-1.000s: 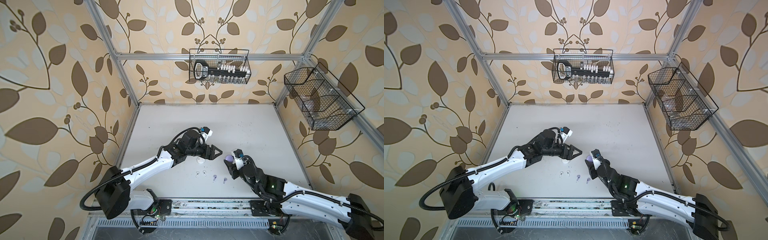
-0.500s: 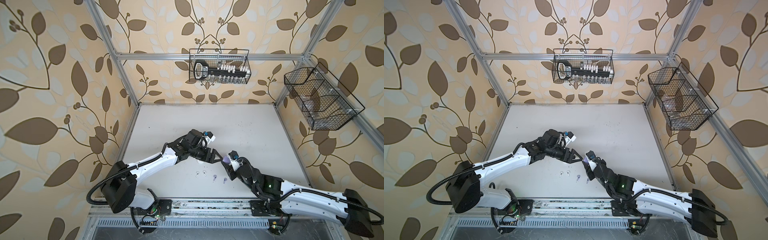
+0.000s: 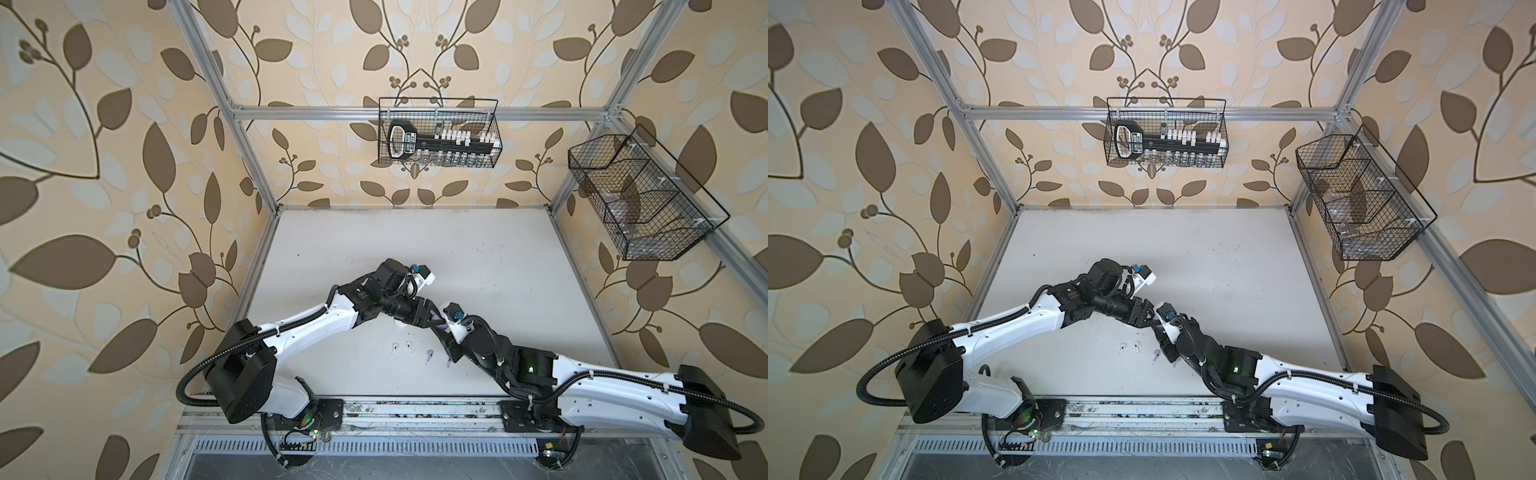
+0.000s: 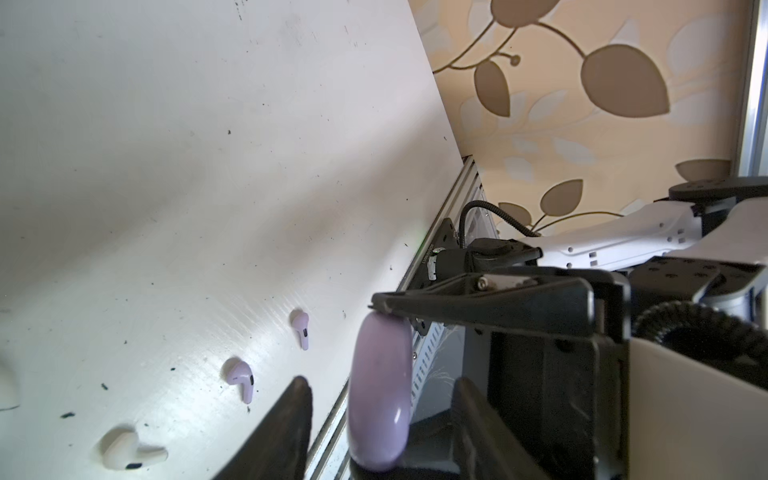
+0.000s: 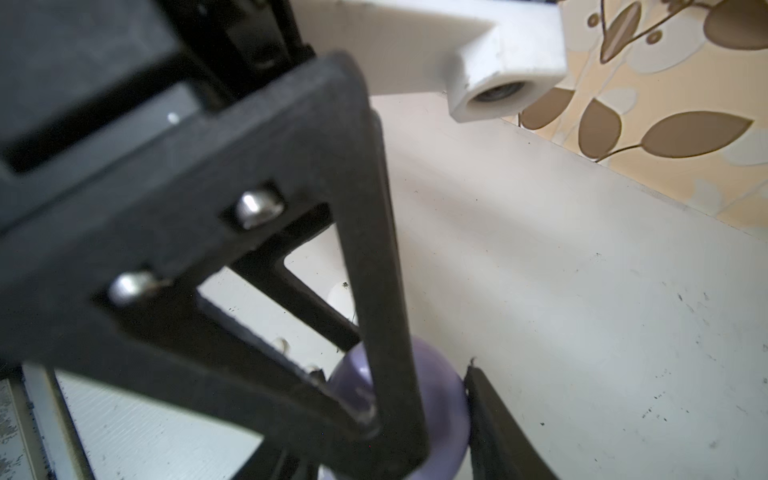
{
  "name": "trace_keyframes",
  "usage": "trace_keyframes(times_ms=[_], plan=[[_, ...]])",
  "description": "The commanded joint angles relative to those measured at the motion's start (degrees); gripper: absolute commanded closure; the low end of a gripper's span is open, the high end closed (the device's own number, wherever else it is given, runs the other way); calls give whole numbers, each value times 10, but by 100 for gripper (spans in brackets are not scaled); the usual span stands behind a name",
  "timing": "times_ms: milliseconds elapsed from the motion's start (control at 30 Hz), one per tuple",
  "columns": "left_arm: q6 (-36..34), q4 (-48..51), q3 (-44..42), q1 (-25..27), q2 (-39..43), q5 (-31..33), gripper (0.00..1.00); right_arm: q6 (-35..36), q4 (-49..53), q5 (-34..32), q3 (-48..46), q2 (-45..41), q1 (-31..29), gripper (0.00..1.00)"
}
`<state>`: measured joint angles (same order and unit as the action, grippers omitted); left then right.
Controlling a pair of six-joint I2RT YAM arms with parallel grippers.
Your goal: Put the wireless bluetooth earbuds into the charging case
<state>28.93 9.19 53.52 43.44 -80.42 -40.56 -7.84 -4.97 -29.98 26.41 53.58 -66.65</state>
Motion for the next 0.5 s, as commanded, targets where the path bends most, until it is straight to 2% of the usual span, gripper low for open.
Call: trace_keyframes(times_ms=[0, 100, 367, 467], plan=[[1, -13, 20, 9, 1, -22, 54, 16, -12, -4, 20, 5, 0, 84], [-2, -8, 22, 13, 1, -25, 59, 20, -11, -5, 20, 6, 6, 85], [-11, 1, 26, 23, -5, -33, 58, 28, -1, 5, 20, -4, 25, 84], [-14, 4, 28, 26, -9, -34, 63, 32, 3, 9, 24, -3, 26, 84]])
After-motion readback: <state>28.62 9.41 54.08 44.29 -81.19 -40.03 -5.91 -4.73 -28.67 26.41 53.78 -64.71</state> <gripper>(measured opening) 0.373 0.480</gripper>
